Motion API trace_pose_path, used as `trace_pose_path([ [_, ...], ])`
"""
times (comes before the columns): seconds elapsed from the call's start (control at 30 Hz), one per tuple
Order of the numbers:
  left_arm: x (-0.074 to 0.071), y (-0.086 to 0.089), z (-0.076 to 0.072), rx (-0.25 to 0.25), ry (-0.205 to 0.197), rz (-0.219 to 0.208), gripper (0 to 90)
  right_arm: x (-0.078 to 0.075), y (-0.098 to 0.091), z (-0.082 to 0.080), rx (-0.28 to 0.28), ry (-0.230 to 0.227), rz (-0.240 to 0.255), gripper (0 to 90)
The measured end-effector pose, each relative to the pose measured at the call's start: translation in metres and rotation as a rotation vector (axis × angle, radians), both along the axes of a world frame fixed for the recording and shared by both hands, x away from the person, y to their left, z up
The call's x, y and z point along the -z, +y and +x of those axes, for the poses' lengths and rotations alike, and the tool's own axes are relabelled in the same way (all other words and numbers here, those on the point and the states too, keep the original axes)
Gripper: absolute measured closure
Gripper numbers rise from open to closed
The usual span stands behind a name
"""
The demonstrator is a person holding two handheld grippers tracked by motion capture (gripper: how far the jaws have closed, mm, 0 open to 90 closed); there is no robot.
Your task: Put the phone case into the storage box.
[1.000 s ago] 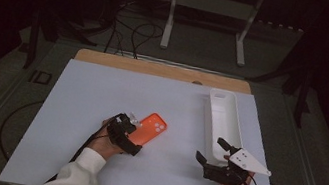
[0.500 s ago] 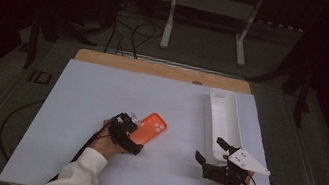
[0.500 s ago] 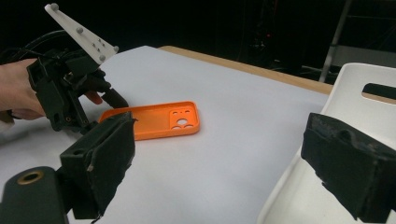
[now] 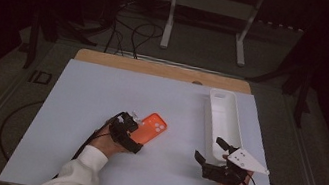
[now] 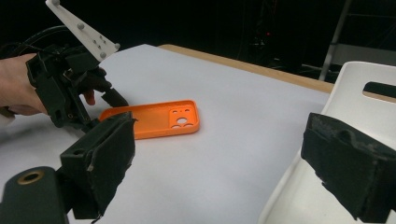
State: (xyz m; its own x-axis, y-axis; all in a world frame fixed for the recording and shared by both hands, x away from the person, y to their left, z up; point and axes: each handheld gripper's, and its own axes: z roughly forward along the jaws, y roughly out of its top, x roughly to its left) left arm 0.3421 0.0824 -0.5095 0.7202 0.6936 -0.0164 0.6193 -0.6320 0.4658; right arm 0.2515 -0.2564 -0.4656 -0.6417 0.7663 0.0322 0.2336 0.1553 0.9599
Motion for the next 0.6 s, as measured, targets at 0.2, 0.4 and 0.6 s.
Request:
trace_pose_path([
  [0.2, 0.0000, -0.0003, 0.0002, 0.009, -0.001, 0.006, 15.6, 0.0000, 0.0000, 0.0001, 0.002, 0.002, 0.000, 9.8],
  [0.4, -0.0003, -0.0002, -0.0002, 0.009, -0.006, 0.004, 16.0, -0.0001, -0.0003, 0.0001, 0.004, 0.003, -0.002, 9.8],
  [0.6, -0.0012, -0.0008, -0.0021, 0.012, -0.024, 0.006, 16.5, -0.0001, -0.0007, 0.0002, 0.006, 0.004, -0.001, 9.9],
])
